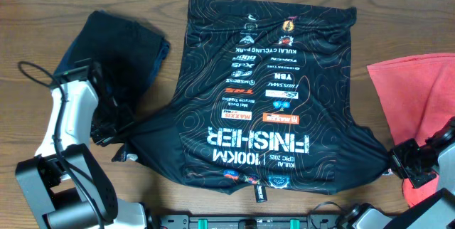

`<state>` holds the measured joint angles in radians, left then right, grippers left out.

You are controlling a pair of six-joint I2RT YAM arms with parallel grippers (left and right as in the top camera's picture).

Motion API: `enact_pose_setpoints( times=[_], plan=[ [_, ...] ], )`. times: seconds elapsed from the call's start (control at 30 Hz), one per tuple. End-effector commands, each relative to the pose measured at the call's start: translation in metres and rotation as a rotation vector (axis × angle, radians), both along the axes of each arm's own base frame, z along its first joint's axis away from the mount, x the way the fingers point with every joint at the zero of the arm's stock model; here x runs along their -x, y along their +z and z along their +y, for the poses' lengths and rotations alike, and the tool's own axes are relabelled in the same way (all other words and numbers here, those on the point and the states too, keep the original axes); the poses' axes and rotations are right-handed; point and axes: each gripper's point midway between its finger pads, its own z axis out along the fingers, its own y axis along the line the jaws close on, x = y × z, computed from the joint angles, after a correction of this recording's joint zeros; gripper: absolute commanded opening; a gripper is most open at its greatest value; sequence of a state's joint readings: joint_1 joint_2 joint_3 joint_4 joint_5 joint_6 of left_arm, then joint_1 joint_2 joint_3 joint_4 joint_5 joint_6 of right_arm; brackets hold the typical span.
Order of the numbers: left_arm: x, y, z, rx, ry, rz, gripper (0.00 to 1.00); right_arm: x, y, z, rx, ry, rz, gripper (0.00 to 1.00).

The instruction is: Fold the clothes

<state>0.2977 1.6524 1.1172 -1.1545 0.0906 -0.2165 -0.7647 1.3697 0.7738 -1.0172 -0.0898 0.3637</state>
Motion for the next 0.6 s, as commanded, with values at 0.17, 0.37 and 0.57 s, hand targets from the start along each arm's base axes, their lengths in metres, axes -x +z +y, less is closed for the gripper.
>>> enact_pose_setpoints(
  times=[0.17,0.37,0.57],
  plan=[
    [0.006,0.008,0.013,-0.028,0.043,0.008,0.36,-0.015,0.006,-0.007,0.017,0.05,-0.077,0.31],
    [-0.001,0.037,0.014,-0.035,0.044,-0.023,0.64,-0.042,0.031,-0.02,0.045,0.061,-0.18,0.41],
    [-0.021,0.088,0.012,-0.025,0.048,-0.149,0.66,-0.121,0.099,0.007,-0.062,0.299,-0.588,0.33]
  ],
)
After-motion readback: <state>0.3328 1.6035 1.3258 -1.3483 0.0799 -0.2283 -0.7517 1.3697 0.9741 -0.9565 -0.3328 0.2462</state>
